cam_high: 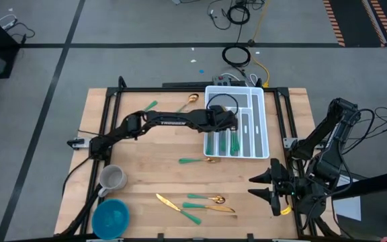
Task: Sort silverware
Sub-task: Put the middle green spoon into the white cutlery tray
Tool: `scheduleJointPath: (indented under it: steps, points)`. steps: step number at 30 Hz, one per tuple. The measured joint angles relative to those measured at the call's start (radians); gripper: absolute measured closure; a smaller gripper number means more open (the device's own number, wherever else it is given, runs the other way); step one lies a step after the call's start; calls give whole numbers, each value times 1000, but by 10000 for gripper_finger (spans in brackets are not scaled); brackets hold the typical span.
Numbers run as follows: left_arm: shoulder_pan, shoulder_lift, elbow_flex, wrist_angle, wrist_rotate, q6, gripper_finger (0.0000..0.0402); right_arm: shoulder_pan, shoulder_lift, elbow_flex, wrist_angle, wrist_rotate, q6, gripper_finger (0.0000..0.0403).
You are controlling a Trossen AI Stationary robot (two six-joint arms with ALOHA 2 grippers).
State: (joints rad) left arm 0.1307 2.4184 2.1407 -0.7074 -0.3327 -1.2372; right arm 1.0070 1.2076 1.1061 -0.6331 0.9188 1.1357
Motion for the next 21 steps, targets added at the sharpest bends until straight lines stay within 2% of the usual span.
scheduleJointPath:
  steps: [21]
  points:
    - [-7,75,0,-13,87,-14,398,0,2,0,-8,0,-1,213]
